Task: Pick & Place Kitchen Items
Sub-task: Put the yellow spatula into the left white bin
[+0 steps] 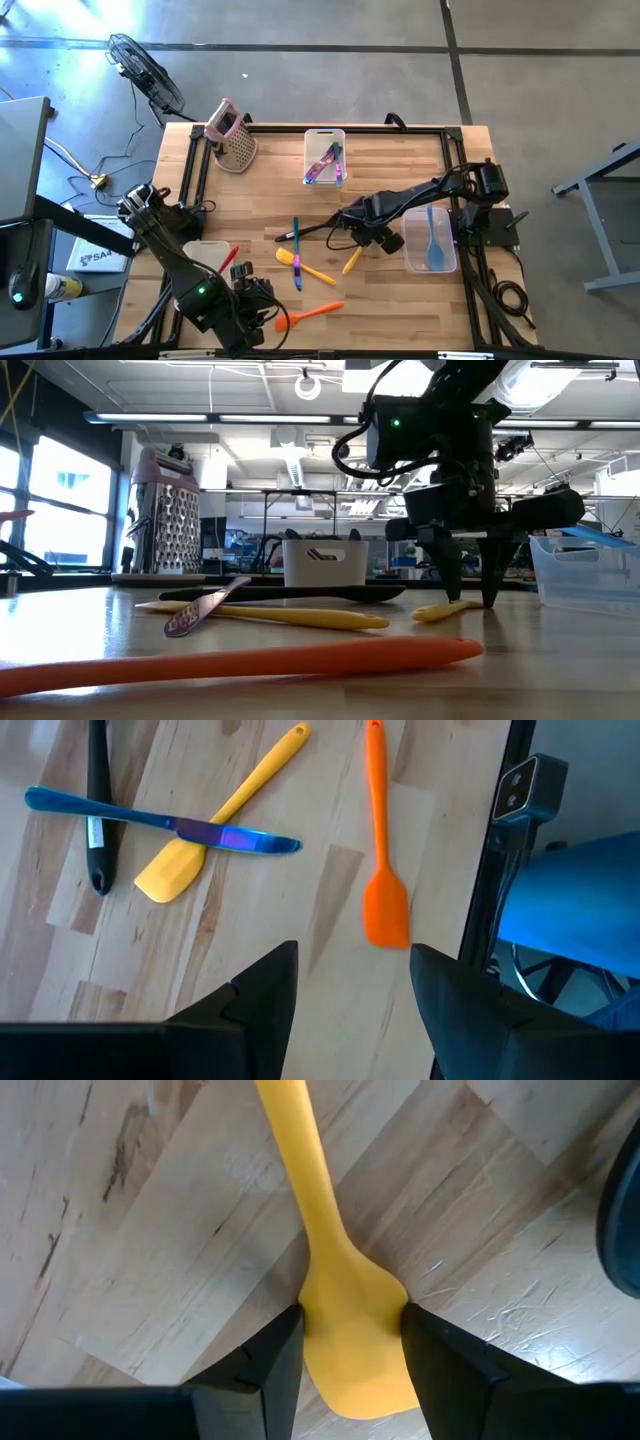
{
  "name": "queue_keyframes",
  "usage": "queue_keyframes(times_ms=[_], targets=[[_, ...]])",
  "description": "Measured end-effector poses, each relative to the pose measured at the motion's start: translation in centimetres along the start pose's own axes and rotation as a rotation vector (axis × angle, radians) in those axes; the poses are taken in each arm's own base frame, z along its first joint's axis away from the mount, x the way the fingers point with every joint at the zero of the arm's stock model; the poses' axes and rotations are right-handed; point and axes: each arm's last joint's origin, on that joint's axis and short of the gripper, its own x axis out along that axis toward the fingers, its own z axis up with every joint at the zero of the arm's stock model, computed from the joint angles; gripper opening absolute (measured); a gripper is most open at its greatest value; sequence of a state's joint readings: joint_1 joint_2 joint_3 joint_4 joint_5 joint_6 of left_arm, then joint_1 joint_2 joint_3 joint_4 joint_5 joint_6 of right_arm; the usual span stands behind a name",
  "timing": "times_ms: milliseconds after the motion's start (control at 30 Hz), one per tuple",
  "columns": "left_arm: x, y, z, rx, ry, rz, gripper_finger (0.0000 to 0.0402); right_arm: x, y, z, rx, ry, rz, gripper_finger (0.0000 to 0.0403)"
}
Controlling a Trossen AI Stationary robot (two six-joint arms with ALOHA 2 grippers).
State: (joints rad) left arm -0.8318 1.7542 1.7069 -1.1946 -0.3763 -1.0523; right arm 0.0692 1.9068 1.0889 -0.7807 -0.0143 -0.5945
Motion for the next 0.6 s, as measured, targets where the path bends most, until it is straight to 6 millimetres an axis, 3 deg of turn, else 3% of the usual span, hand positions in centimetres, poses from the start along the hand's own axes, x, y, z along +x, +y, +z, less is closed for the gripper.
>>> queue_keyframes(times_ms=[167, 433, 600], targets=[[0.0, -0.15, 0.08, -0.007, -0.008, -0.015, 0.0187, 0.01, -0.01, 0.01, 0.0, -0.001, -0.002, 0.015], [0.0, -0.15, 0.09, -0.007, -0.008, -0.015, 0.0187, 0.26, -0.06, 0.05, 0.026, 0.006, -0.002, 0.0096], [0.0, -0.16, 0.09, -0.007, -0.008, -0.016, 0.0187, 0.26, -0.1, 0.11, 0.027, 0.001, -0.008, 0.009]])
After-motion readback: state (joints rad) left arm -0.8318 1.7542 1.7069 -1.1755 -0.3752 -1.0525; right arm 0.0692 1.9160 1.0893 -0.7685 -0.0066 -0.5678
